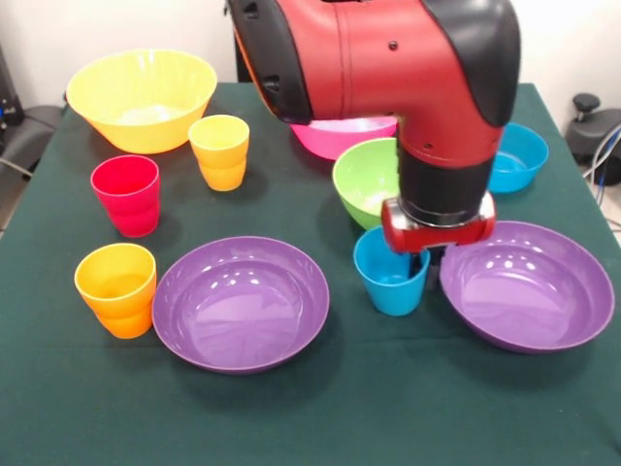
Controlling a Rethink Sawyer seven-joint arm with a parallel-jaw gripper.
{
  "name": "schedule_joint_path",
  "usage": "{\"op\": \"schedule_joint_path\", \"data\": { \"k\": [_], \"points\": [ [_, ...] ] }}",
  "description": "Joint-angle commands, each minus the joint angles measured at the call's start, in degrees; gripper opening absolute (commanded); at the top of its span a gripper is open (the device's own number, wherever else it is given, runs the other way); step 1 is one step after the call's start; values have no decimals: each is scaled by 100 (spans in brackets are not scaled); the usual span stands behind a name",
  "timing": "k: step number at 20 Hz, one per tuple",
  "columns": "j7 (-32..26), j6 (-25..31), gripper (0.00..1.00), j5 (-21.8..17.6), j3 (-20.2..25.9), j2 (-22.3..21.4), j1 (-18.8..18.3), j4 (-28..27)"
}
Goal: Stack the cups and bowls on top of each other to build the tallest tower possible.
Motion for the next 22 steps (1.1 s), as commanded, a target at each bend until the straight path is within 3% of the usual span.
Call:
{"op": "schedule_joint_path", "data": {
  "k": [1,9,16,22],
  "points": [
    [880,64,0,162,34,636,384,-661],
    [1191,109,0,428,-221,655,612,-617],
    [381,177,0,230,-341,381,370,-385],
    [-96,35,0,15,-351,397,215,-406]
  ]
}}
